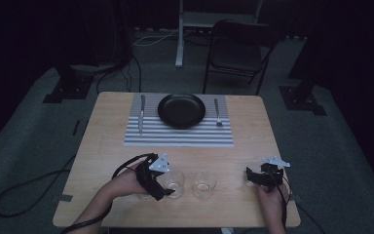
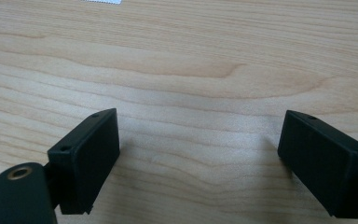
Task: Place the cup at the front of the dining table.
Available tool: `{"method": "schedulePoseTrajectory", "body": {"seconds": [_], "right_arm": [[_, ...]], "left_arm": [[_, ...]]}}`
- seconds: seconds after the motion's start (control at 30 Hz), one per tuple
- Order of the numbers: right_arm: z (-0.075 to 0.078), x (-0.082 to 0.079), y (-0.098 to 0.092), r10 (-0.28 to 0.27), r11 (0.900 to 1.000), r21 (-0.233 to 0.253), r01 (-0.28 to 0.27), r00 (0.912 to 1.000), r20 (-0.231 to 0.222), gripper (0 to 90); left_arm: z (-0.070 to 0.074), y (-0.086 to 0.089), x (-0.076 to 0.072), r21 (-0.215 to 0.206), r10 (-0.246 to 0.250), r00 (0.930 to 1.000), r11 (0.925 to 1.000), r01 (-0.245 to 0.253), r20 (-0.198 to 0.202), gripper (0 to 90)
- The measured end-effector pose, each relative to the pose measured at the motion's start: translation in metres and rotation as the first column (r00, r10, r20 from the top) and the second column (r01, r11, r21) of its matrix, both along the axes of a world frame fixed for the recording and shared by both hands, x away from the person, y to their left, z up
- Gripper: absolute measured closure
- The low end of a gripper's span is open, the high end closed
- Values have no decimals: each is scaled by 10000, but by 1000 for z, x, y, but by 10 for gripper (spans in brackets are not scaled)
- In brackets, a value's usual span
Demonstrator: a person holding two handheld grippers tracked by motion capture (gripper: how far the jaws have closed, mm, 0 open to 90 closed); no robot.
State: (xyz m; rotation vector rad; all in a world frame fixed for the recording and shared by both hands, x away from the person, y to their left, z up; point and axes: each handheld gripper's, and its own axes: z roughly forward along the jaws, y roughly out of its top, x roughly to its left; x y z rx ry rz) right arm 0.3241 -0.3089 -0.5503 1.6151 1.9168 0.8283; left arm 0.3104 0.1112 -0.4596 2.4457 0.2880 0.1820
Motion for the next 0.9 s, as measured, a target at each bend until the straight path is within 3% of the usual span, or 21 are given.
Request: {"method": "schedulePoseTrajectory", "body": {"seconds": [0.53,0.7,0.9], "right_arm": [[0,0,0,12,10000,-8,-12,10000,9,122],[0,0,0,6,10000,-6,-6,10000,6,122],[0,0,0,11,10000,-7,-11,10000,7,122]], "left_arm": [[-7,-22,3,769,-432,9985,9960,456,-327,41],[-11,-25,4,1199,-511,9980,9913,553,-377,52],[-11,-27,5,1253,-454,9978,9908,511,-485,70]]}}
